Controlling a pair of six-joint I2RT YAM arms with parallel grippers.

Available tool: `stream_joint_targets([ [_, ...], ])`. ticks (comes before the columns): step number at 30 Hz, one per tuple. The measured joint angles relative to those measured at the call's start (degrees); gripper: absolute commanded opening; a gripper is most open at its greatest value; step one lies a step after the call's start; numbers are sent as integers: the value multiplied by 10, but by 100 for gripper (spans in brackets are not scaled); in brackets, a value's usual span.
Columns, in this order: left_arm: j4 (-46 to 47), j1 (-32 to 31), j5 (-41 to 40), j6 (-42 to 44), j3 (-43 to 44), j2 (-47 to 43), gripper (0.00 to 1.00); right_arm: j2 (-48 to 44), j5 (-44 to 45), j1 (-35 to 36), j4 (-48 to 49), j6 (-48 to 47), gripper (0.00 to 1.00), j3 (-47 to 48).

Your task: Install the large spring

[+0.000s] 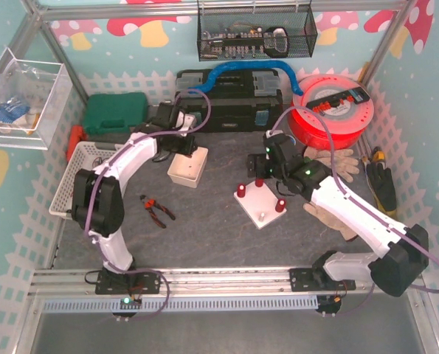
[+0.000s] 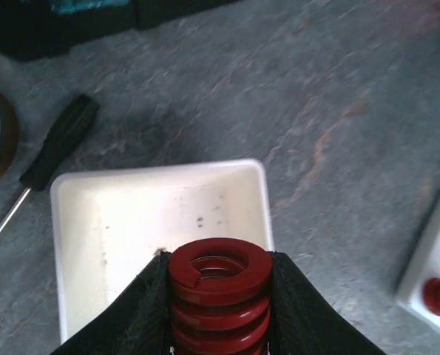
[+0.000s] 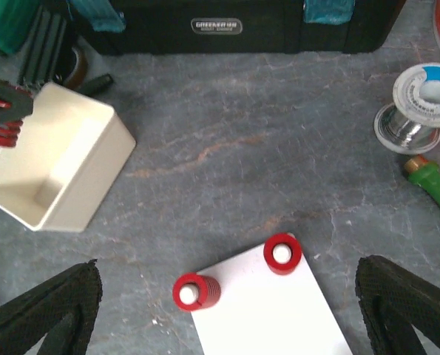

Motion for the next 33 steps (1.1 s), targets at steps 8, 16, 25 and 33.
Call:
stream_joint_targets([
  [8, 52, -4, 92, -41, -10, -34, 9, 40, -115, -94, -2, 4, 88, 42],
  [16, 221, -72, 139, -36, -130, -113, 9, 85, -215, -114, -16, -18, 81, 101],
  [25, 360, -129, 181, 43, -239, -145, 9, 124, -314, -114, -25, -47, 73, 159],
  [33, 416, -162, 201, 115, -275, -177, 8, 148, -409, -114, -33, -70, 67, 160],
])
